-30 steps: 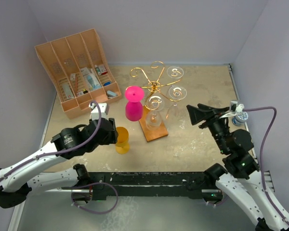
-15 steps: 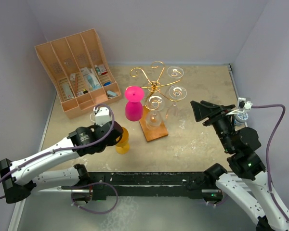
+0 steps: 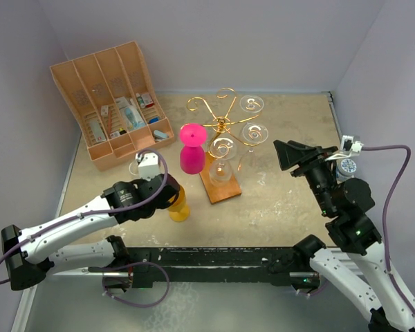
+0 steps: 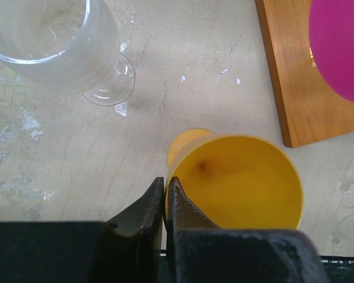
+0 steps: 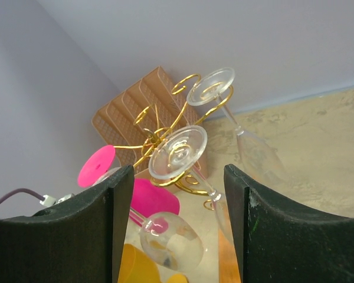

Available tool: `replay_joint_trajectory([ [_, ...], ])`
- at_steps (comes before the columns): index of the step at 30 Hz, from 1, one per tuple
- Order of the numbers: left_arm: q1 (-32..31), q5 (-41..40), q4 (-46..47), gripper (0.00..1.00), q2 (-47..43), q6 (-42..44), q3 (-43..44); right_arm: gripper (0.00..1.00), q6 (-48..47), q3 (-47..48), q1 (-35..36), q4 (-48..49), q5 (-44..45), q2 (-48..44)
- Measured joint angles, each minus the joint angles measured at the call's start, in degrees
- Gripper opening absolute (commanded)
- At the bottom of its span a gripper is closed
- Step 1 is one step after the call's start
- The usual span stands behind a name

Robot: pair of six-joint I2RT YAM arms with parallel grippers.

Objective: Place the wine glass upside down on the wine glass rack

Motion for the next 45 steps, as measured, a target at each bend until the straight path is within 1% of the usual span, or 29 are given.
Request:
replay_joint_trajectory([
  [4, 0.02, 0.17, -2.75, 0.00, 0.02, 0.04, 3.50, 0.63, 0.00, 1.53, 0.00, 0.79, -0.42, 1.09],
  [7, 0.02, -0.92, -5.42, 0.00, -0.42, -0.11, 9.62, 0.63, 0.22, 2.40, 0.00, 1.88, -1.27, 1.49],
  [10, 0.02, -3.56, -7.32, 0.00, -2.38, -0.28, 14.05, 0.59, 0.87, 2.67, 0.02, 3.10, -2.05, 1.70],
  [14, 0.02, -9.05, -9.60, 0.00, -5.55, 0.15, 20.79, 0.57, 2.75, 2.67, 0.02, 4.22, -2.84, 1.81],
  [19, 0.02, -16.46, -8.74, 0.00, -7.74, 4.83, 28.76, 0.56, 5.01, 2.69, 0.02, 6.51, -3.52, 2.36],
  [23, 0.07, -21.27, -4.35, 0.00, -8.85, 11.13, 33.62, 0.56, 6.60, 4.55, 0.04, 7.78, -4.79, 4.46],
  [26, 0.11, -23.96, -1.01, 0.00, -9.38, 15.67, 35.19, 0.56, 7.65, 6.88, 0.04, 8.96, -5.99, 6.71],
  [31, 0.11, -27.32, 1.46, 0.00, -9.33, 18.51, 36.68, 0.56, 8.46, 8.90, 0.04, 10.10, -7.10, 9.11],
  [45, 0.11, -29.29, -0.55, 0.00, -11.63, 15.61, 33.22, 0.56, 8.92, 8.94, 0.02, 10.29, -8.20, 9.81],
])
